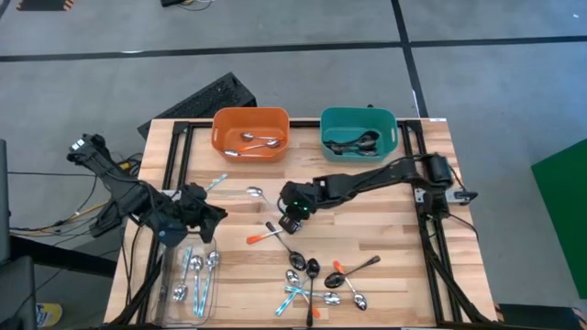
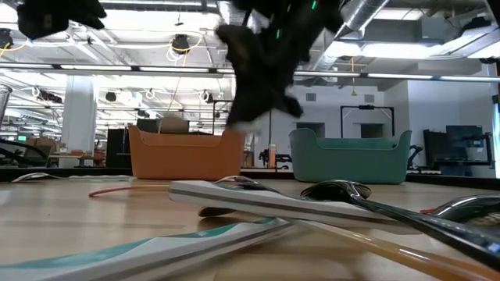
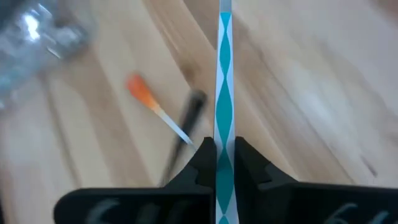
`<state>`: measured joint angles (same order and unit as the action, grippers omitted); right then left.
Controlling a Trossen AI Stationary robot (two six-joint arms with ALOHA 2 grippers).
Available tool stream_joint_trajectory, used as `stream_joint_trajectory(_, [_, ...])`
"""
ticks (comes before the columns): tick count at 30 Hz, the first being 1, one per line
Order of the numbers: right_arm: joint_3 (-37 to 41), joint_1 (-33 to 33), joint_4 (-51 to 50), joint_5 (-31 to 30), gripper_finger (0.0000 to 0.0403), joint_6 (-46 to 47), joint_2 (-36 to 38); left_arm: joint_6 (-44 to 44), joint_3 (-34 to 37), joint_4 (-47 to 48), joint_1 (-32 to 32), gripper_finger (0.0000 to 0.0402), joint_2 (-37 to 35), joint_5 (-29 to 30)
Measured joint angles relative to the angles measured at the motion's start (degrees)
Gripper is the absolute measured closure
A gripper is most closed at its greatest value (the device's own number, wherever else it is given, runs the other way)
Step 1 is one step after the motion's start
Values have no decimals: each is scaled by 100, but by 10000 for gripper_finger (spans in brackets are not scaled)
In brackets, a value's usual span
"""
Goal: Sort silverware by color (type)
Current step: Put the green spoon into the transparent bin
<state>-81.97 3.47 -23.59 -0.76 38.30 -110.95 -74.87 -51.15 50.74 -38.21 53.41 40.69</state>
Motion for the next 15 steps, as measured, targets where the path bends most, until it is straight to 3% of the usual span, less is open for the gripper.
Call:
stream_joint_trajectory(5, [8, 298, 424, -697, 370, 97, 530, 584, 482, -943, 137, 301, -35, 133])
stream_joint_trajectory(9, [120, 456, 1431, -1112, 370, 45, 858, 1798, 1151, -3050, 213, 271, -203, 590])
stream_joint_trajectory(15, [842, 446, 3678, -968, 370, -251, 1053, 3863, 1982, -5978, 663, 249, -333, 747])
